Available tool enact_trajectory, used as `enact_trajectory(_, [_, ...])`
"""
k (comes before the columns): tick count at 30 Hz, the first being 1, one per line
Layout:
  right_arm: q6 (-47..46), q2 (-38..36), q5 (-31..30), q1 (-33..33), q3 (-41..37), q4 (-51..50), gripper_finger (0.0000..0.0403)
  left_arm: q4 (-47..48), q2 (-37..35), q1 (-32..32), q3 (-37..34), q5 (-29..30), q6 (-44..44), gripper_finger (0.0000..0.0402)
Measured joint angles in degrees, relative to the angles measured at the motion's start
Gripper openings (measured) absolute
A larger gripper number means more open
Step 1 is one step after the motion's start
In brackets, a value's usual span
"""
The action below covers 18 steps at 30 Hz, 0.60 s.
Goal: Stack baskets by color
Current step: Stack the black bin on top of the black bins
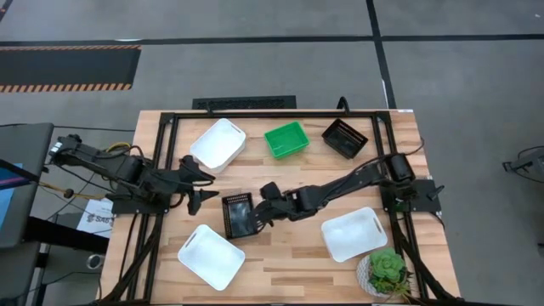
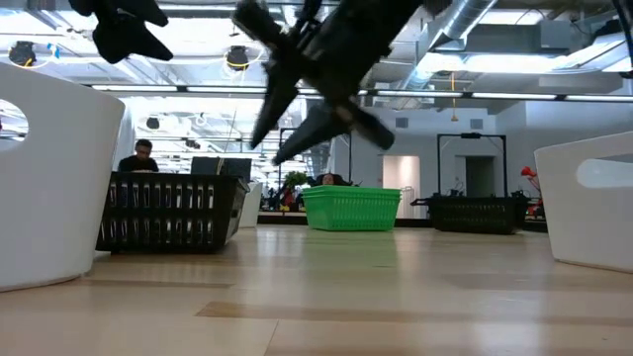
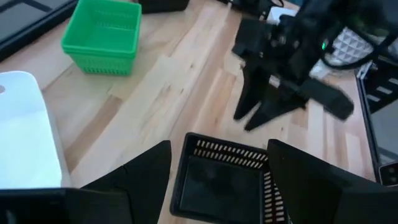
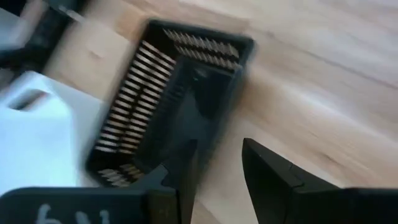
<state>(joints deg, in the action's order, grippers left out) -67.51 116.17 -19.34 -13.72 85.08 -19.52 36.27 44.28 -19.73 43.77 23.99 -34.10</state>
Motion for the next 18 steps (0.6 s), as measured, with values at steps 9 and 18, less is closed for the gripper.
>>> enact_trajectory(9, [0.2,4.9,2.3,0.2,1.6,5.1,0.0147,0.7,0.0,-0.1,0.0,0.6,-0.5,0.0254])
enact_trajectory(18, [1.2,5.1,2.9,0.7,2.3,3.0,0.0147,0.5,0.0,-0.1,0.0,0.8,-0.1,0.0254])
